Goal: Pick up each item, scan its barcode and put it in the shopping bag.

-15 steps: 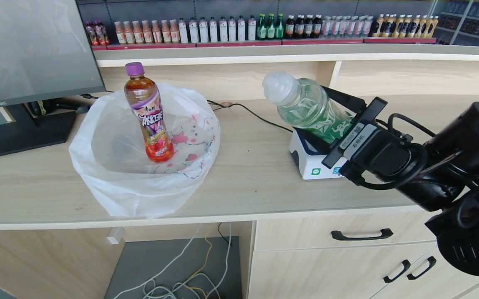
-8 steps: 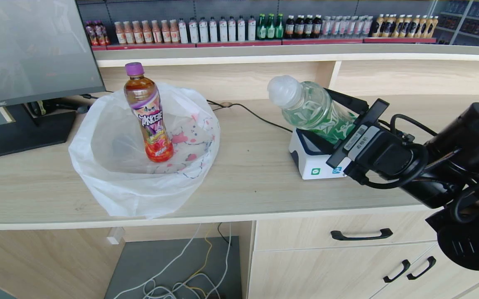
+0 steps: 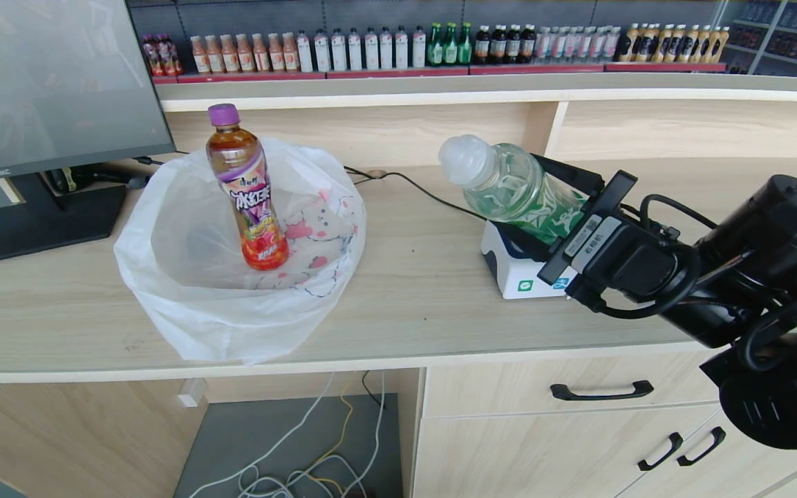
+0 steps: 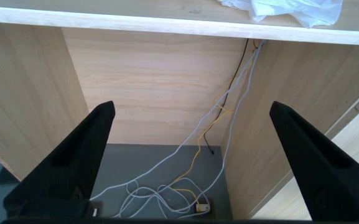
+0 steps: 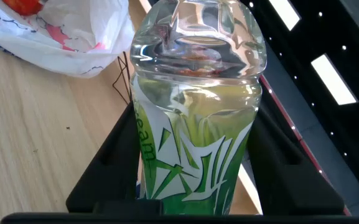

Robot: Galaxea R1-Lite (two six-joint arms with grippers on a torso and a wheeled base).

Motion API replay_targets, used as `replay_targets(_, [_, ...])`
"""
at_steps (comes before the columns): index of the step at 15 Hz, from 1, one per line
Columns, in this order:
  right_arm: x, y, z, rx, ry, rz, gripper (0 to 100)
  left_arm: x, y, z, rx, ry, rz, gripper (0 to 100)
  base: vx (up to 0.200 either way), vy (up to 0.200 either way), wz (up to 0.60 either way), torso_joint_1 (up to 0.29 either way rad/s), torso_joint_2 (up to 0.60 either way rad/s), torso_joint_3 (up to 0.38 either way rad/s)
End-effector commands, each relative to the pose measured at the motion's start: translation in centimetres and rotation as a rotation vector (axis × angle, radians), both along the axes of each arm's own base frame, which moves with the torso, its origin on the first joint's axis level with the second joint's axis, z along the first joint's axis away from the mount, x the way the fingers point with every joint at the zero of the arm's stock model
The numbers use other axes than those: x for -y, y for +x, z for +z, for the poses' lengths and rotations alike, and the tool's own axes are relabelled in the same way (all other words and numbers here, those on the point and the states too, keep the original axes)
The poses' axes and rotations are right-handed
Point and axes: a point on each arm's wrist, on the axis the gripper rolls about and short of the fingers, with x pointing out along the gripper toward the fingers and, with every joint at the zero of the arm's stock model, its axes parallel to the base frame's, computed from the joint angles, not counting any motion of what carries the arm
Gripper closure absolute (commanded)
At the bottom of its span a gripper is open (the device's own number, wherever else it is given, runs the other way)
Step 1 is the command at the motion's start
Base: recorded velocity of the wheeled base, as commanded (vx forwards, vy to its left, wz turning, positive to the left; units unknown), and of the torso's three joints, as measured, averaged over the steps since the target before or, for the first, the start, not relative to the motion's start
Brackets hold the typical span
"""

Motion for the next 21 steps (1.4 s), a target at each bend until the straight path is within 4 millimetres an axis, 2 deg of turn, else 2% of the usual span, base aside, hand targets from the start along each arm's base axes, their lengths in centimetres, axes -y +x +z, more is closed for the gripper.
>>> replay_targets(1, [0.0, 0.0, -0.1, -0.001, -0.001, 0.001, 100, 0.0, 0.0, 0.0, 0.000, 0.000, 0.001, 0, 0.000, 0.000, 0.00, 0.000, 0.00, 0.000])
replay_targets(11, [-0.1, 0.2, 0.2, 0.007, 0.012, -0.012, 100, 0.0, 0.0, 0.0, 0.000, 0.000, 0.001, 0, 0.000, 0.000, 0.00, 0.000, 0.00, 0.000])
replay_targets(15, [-0.3, 0.4, 1.9, 0.022, 0.073, -0.003, 100, 0.0, 0.0, 0.0, 0.000, 0.000, 0.001, 0, 0.000, 0.000, 0.00, 0.000, 0.00, 0.000])
replay_targets(18, [-0.2, 0.3, 3.5, 0.000, 0.174, -0.028, 100, 0.0, 0.0, 0.0, 0.000, 0.000, 0.001, 0, 0.000, 0.000, 0.00, 0.000, 0.00, 0.000])
replay_targets(21, [-0.3, 0.7, 4.9, -0.042, 0.260, 0.017, 100, 0.0, 0.0, 0.0, 0.000, 0.000, -0.001, 0, 0.000, 0.000, 0.00, 0.000, 0.00, 0.000])
